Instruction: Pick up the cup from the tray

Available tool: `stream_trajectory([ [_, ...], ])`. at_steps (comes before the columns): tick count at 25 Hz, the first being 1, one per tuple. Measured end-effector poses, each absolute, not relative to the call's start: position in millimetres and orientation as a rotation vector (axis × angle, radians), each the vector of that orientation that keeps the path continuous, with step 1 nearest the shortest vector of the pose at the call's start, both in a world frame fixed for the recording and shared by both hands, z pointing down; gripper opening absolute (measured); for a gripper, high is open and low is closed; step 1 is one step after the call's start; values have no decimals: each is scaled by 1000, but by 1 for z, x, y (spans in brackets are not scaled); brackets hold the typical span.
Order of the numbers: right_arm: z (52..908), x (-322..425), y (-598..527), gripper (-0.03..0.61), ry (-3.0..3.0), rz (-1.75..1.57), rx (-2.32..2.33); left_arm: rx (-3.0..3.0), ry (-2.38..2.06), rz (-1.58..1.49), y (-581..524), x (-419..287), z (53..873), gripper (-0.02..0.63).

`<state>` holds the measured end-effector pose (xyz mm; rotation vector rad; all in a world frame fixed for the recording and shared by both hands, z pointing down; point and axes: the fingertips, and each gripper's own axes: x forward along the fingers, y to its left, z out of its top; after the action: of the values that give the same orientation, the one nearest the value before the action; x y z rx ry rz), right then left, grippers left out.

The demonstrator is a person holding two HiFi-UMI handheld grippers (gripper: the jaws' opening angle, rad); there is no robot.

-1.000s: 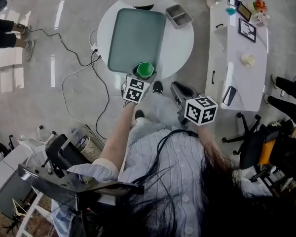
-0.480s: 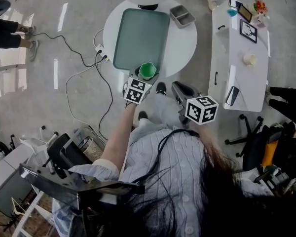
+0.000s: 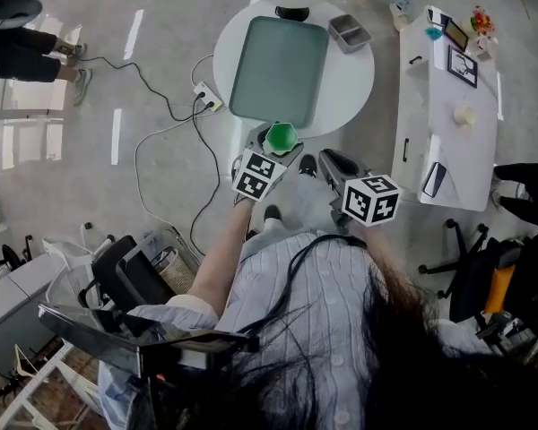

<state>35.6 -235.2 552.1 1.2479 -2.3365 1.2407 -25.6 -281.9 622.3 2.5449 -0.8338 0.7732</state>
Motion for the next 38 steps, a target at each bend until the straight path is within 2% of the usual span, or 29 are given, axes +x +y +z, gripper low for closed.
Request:
stream_trajectory([
  [12, 541, -14, -189, 52, -2406, 1181, 1226, 2570, -794, 716, -205, -77, 578, 331],
  [24, 537, -64, -95, 52, -2430, 1164, 1260, 2581, -779, 695, -120, -120, 556, 331],
  [38, 530, -51, -8, 52, -2371, 1136, 1336, 2514, -784, 624, -39, -131, 564, 331],
])
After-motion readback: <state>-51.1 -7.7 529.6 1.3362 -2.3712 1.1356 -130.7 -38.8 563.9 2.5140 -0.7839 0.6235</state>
